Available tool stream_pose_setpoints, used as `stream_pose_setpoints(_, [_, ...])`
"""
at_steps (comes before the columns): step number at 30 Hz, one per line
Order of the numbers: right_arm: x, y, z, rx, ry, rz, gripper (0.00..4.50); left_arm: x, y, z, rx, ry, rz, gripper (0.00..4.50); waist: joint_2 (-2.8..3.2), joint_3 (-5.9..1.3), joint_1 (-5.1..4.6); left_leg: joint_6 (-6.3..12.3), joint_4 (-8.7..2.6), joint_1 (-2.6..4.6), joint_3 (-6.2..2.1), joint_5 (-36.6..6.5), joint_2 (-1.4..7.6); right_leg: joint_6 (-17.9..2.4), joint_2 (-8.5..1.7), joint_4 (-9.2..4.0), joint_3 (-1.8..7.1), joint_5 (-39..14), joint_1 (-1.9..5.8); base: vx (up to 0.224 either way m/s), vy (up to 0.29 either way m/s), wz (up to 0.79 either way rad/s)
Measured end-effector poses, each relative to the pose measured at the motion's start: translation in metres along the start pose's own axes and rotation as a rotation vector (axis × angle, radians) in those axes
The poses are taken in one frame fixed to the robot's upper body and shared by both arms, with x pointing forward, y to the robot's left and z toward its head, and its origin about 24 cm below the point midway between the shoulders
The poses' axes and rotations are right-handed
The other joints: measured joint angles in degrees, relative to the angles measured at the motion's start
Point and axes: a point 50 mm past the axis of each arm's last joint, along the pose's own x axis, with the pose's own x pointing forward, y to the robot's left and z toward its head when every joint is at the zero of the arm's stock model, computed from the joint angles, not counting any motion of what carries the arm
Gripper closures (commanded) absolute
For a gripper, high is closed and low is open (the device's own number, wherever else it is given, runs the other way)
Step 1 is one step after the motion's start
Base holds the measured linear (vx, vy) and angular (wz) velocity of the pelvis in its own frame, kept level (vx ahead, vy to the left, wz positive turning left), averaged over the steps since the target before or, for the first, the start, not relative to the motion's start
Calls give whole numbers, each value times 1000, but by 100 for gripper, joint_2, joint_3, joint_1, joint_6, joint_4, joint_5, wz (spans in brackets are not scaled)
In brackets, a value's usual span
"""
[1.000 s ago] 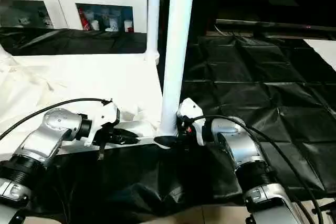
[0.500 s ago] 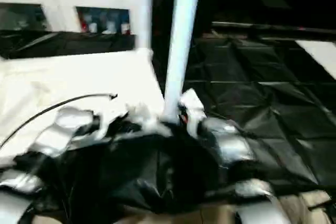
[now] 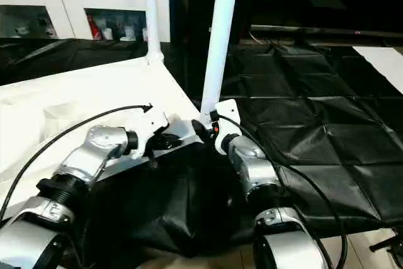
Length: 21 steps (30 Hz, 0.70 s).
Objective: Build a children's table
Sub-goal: Rotate leg to tighten
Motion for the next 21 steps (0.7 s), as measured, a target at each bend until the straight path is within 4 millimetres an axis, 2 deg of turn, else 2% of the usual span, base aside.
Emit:
stream_pose_setpoints(3, [-6,-2,1,-38,17,99,49,-6,1,-2,2,-4,-25,450,11,7,1,0,-2,-15,1,0,2,1,2,0,-1,0,-12,0,0,0])
stream_pose_setpoints(6, [-15,-3,1,-96,49,207,14,-15,0,-6,7,-7,-70,450,14,9,12,0,1,-23,3,0,4,1,3,-1,-3,-1,-17,0,0,0])
stream_pose_setpoints(13, [-33,-2,3,-163,112,451,14,-29,-5,-11,37,-13,-199,450,18,17,105,1,7,-31,9,0,4,1,1,-6,-2,-4,-20,0,0,0])
stream_pose_setpoints(18, [-43,-1,3,-195,144,557,14,-36,-8,-13,43,-14,-260,450,28,27,142,1,9,-35,23,1,5,1,1,-4,-2,-9,-24,0,0,0])
stream_pose_setpoints(21, [-49,0,2,-212,169,608,39,-39,-11,-14,43,-13,-294,450,28,28,178,2,9,-34,25,1,6,2,1,-4,-3,-12,-24,0,0,0])
